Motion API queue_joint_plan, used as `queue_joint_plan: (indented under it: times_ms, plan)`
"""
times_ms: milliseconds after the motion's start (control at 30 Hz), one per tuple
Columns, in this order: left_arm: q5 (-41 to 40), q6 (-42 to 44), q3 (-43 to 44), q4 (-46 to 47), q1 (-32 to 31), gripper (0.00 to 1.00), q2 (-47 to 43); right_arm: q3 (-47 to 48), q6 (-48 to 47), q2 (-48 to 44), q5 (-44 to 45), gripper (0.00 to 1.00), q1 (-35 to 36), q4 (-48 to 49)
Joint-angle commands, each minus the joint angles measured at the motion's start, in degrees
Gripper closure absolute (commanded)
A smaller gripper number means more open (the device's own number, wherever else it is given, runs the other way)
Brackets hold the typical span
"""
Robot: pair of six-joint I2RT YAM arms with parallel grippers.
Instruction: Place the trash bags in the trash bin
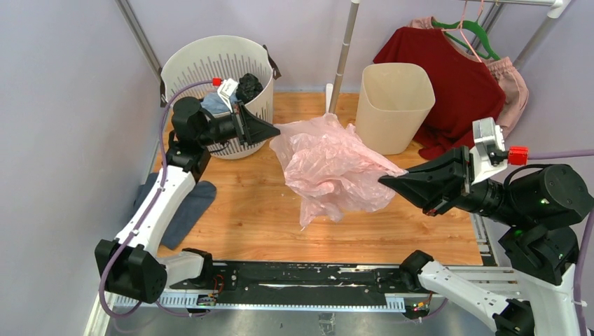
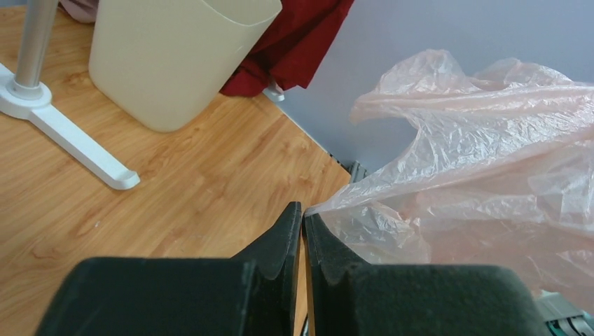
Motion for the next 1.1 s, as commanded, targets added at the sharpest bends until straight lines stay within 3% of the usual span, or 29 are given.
queue_joint_plan:
  times_ms: [0, 67, 100, 167, 200, 333, 433, 667, 833, 967, 1067]
  plan:
    - [-1.13, 1.68, 3.50, -1.52, 2.04, 0.89, 1.87, 1.25, 1.16, -1.54, -2.65, 1.00, 0.71, 0.39]
    - [-1.34, 3.33, 5.08, -3.85, 2.95, 0.82, 2.78, 1.71, 0.23, -1.97, 1.39, 1.00, 0.70, -0.99]
    - [-1.53, 4.28, 5.74, -5.00, 3.48, 0.73, 3.01, 2.47, -0.58, -1.92, 5.44, 1.00, 0.66, -2.77]
    - [-2.82, 6.45, 6.49, -7.26, 3.98, 0.49, 2.65, 4.06, -1.87, -1.39, 16.08, 1.00, 0.69, -7.86]
    - [-4.07, 8.30, 6.99, -9.41, 4.00, 0.29, 2.33, 4.57, -2.27, -1.22, 21.79, 1.00, 0.68, -9.91]
    - [-7.54, 13.82, 8.05, -16.34, 3.98, 0.21, 2.22, 2.89, -2.92, -2.19, 40.35, 1.00, 0.73, -12.31]
    - [-11.31, 15.99, 7.14, -18.36, 3.82, 0.03, 1.82, 0.90, -3.08, -2.58, 47.30, 1.00, 0.73, -12.50]
    - [-28.66, 24.14, 3.32, -24.63, -5.09, 0.00, 0.29, 0.05, -2.99, -0.48, 48.75, 1.00, 0.71, -12.52]
    - [-40.87, 19.82, -4.08, -17.82, -10.10, 0.00, 1.72, 0.81, -2.36, 0.38, 49.83, 1.00, 0.74, -12.50]
    - [-50.21, 16.51, -8.99, -9.47, -10.24, 0.00, 6.49, 1.36, -2.10, 1.03, 48.34, 1.00, 0.67, -12.49]
    - [-58.45, 18.35, -7.86, -6.51, -9.97, 0.00, 12.01, 2.15, -2.00, 1.20, 46.81, 1.00, 0.71, -12.75]
